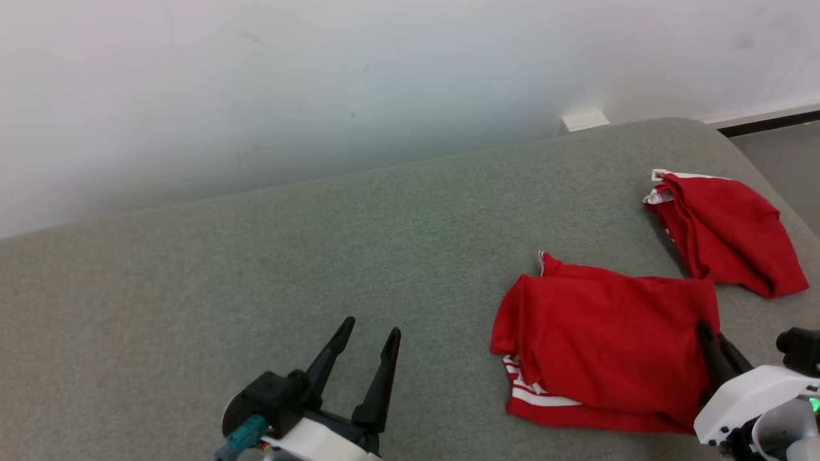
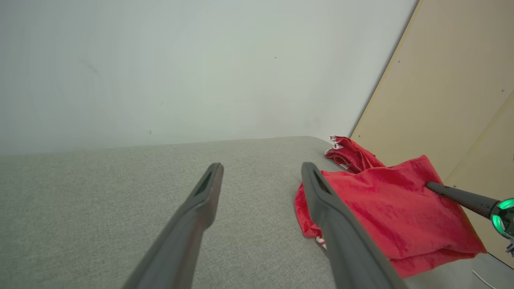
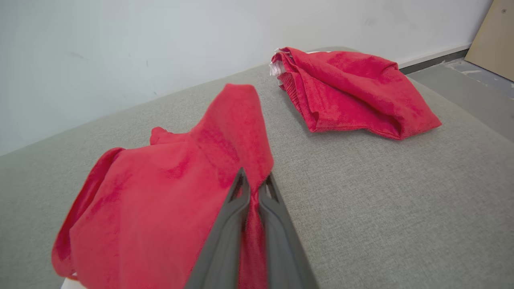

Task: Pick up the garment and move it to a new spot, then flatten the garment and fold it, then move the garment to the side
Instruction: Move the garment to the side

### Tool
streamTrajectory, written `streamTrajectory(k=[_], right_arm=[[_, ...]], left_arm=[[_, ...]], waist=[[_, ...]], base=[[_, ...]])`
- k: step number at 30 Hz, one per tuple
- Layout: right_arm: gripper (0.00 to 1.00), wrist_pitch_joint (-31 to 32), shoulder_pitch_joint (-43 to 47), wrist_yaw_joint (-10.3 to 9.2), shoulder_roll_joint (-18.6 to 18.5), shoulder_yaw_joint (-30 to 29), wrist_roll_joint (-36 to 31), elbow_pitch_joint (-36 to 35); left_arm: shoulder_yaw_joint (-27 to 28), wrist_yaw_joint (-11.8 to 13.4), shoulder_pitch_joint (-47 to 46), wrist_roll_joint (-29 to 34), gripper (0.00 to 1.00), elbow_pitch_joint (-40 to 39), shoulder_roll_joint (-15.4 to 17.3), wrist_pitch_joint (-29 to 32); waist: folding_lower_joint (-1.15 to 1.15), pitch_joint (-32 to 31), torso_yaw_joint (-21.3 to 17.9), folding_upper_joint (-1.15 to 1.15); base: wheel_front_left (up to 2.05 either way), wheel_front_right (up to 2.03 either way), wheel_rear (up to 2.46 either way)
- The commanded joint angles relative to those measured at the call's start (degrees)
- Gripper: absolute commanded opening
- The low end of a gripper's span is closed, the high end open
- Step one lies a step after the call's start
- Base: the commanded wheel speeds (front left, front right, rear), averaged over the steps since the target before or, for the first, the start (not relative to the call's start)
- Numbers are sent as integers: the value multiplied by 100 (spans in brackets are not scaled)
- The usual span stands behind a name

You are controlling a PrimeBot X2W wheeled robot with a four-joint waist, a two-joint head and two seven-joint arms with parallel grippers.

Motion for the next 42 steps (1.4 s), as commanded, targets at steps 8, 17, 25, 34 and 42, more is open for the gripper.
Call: streamTrajectory(k=[8, 17, 25, 34, 42], right_arm=[[0, 151, -731, -10, -607, 32, -36, -276], [0, 624, -1661, -10, -1722, 15, -232, -294], [0, 893, -2003, -10, -2536, -385, -374, -448], [0, 915, -2484, -10, -2965, -426, -514, 589], [0, 558, -3004, -10, -2783, -455, -1096, 1609]], left_arm=[[-37, -28, -318, 124, 100, -47, 25, 4], [90, -36, -578, 374, 100, -77, 63, 4], [199, -39, -775, 428, 100, -164, 120, 4], [181, -43, -1021, 484, 100, -254, 221, 3], [162, -43, -1138, 487, 100, -209, 305, 13]], waist=[[0, 592, 429, 0], [0, 1296, 709, 0], [0, 1836, 835, 0], [0, 2391, 903, 0], [0, 2759, 991, 0]], base=[[0, 0, 0], [0, 0, 0], [0, 0, 0], [0, 0, 0], [0, 0, 0]])
